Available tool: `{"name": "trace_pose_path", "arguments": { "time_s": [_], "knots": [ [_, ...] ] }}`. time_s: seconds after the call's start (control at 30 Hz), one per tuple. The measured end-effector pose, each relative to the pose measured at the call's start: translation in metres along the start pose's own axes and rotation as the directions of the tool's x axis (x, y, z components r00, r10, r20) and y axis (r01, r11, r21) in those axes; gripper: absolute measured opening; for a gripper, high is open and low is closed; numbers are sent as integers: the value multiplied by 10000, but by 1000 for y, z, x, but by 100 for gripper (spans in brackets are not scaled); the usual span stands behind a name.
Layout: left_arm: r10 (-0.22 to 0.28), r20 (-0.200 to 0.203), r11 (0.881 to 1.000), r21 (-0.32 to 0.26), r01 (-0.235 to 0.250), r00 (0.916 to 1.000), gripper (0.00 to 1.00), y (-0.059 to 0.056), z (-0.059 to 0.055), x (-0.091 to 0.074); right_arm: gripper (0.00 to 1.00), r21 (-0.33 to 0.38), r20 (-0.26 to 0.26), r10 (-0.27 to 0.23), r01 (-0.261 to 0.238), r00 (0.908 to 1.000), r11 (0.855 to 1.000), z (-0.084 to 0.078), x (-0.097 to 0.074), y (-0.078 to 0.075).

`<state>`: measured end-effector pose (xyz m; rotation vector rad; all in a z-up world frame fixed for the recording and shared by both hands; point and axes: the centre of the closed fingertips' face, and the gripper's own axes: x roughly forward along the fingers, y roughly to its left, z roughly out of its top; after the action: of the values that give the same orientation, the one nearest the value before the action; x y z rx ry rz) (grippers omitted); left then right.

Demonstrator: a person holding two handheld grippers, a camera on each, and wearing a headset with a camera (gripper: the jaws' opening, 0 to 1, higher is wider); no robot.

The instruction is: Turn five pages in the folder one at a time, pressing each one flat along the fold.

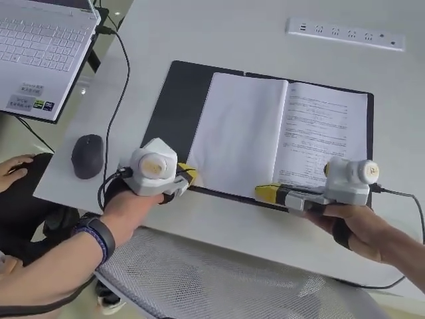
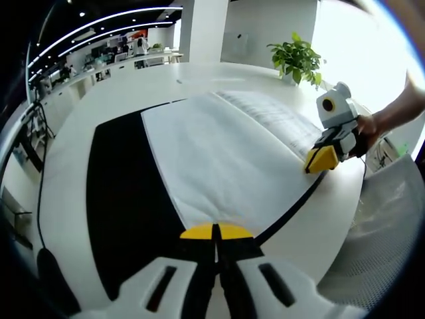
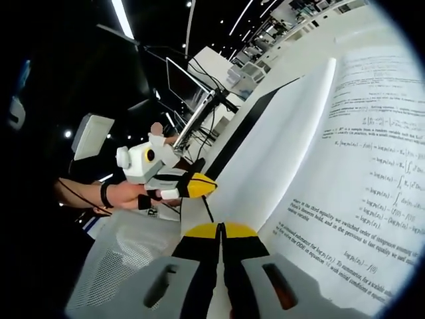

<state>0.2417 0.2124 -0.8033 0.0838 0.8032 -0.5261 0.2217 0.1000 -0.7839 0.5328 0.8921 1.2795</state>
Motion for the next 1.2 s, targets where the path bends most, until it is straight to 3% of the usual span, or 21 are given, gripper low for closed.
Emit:
{"name": "trace_pose_path", "arguments": {
  "time_s": [0.13,0.33,0.5,0.77,1.03,1.2],
  "knots": [
    [-59,-103,9999,126,60,9999,0,0,0,1,7,-214,89,32,-30,10000,9998,7,-6,5],
    [-290,-282,9993,232,296,9992,2,-4,0,0,11,-216,886,-522,544,9947,9983,28,-20,0],
    [-437,-344,9985,309,448,9985,8,-8,4,1,15,-409,1140,-891,943,9895,9947,35,-31,1],
    [-564,62,9964,641,559,9984,16,-12,25,-9,17,-925,1198,-1532,1647,9809,9820,36,-54,-1],
    [-476,537,9959,799,432,9974,23,-9,40,-23,23,-1420,1855,-2468,2745,9511,9511,51,-94,-5],
    [-429,809,9953,896,356,9958,27,-9,47,-33,27,-1990,2205,-3031,3470,9271,9165,65,-122,-4]
  ]
}}
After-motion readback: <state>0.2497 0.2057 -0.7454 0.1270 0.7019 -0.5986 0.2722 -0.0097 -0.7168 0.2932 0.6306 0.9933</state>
